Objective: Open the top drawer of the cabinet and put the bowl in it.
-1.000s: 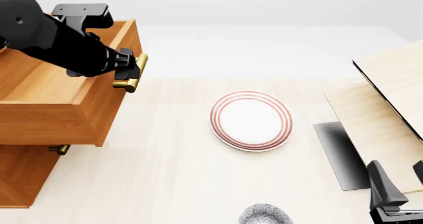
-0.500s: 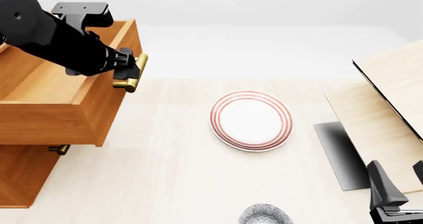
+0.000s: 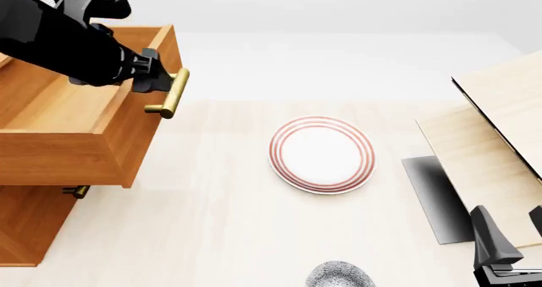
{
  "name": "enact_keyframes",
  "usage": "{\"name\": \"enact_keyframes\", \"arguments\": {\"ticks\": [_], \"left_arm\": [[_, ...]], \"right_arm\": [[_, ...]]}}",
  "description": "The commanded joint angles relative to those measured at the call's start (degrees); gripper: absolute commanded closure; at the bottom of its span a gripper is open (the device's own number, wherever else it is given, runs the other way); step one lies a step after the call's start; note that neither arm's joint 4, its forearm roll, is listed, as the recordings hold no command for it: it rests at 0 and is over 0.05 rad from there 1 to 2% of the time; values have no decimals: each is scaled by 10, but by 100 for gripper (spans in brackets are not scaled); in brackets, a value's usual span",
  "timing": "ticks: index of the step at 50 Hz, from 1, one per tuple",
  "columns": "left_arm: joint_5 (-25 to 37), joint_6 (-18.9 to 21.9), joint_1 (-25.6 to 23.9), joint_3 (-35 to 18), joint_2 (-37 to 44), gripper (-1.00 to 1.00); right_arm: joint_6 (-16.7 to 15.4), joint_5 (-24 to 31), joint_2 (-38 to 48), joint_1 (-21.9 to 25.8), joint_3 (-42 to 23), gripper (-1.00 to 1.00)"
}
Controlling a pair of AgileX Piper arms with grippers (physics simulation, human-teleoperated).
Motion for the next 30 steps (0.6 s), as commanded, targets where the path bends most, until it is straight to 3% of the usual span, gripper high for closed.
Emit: {"name": "enact_keyframes", "arguments": {"ticks": [1, 19, 30], "left_arm": [[10, 12, 2, -5, -13, -100], [37, 30, 4, -30, -30, -100], [65, 62, 11, -53, -52, -100]], "right_arm": [[0, -1, 0, 0, 0, -100], [0, -1, 0, 0, 0, -100], [0, -1, 0, 0, 0, -100]]}}
